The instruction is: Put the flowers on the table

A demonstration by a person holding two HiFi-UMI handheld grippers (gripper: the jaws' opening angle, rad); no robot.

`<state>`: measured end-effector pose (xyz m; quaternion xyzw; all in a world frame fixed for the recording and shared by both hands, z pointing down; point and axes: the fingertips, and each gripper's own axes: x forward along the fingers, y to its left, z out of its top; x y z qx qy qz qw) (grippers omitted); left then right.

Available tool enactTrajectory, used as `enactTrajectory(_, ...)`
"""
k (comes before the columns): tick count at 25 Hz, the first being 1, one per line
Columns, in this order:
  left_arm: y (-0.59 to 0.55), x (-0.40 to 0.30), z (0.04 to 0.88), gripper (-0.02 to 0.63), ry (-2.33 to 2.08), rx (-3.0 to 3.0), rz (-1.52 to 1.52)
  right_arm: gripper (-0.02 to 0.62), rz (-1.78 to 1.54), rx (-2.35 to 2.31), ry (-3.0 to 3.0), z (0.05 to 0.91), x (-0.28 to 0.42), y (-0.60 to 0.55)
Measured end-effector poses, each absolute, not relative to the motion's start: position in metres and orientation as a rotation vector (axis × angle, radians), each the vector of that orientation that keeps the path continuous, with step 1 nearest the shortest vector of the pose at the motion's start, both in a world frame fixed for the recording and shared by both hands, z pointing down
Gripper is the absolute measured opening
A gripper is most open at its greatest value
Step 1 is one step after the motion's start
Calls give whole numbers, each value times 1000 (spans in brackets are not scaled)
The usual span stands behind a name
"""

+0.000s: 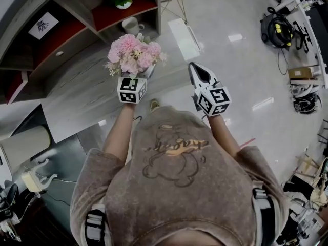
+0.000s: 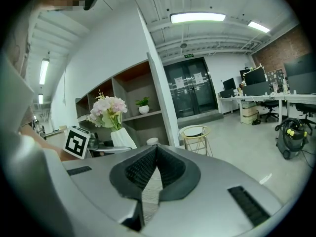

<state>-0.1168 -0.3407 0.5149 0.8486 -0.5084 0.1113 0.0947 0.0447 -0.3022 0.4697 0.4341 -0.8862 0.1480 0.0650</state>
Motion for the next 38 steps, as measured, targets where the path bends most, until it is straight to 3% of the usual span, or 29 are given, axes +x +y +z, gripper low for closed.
enactTrajectory(38,-363,-96,563,348,-1389,2524,445,-2,474,1387,-2600,478,67,-303)
